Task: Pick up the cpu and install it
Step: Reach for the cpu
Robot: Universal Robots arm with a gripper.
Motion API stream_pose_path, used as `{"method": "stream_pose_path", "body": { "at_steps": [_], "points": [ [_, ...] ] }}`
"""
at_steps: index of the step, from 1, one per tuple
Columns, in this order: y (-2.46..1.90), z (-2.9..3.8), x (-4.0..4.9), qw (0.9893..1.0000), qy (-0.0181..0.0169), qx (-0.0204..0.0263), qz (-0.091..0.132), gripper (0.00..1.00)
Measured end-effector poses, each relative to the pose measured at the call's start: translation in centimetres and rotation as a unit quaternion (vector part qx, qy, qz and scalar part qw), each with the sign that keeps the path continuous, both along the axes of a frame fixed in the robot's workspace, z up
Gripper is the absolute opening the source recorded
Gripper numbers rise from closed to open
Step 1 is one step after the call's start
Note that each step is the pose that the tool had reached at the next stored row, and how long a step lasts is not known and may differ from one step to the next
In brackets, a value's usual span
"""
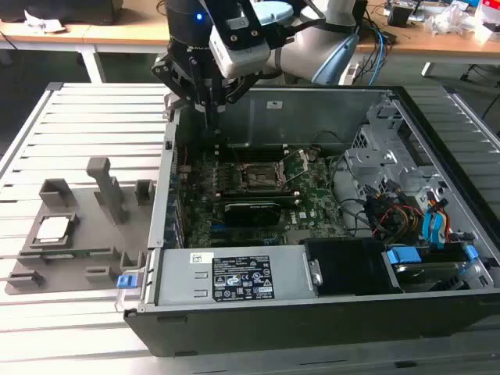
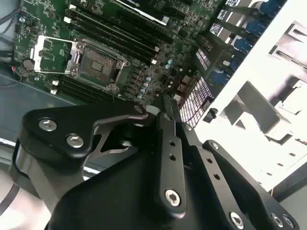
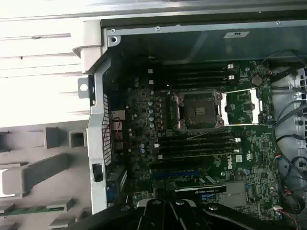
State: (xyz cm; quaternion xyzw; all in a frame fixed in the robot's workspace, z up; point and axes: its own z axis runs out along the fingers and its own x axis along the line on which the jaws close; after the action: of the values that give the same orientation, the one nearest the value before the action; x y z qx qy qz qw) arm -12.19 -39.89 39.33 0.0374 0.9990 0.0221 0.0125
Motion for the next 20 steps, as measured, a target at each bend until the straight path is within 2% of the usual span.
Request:
{"method": "stream_pose_path", "body": {
  "at_steps": [3,5,7,11,14,17,20],
  "points": [
    [0.0,0.0,-1.77,1.0,-0.0001,-0.0001,0.0,0.11],
    [0.0,0.0,-2.25,1.0,-0.0002,-0.0001,0.0,0.11],
    [0.0,0.01,-3.28,1.0,-0.0004,-0.0001,0.0,0.11],
    [0.0,0.0,-4.76,1.0,-0.0006,-0.0001,0.0,0.11],
    [0.0,0.0,-6.98,1.0,-0.0011,-0.0001,0.0,0.11],
    [0.0,0.0,-8.09,1.0,-0.0012,-0.0001,0.0,0.11],
    [0.0,0.0,-9.72,1.0,-0.0012,0.0,0.0,0.11]
  ]
}}
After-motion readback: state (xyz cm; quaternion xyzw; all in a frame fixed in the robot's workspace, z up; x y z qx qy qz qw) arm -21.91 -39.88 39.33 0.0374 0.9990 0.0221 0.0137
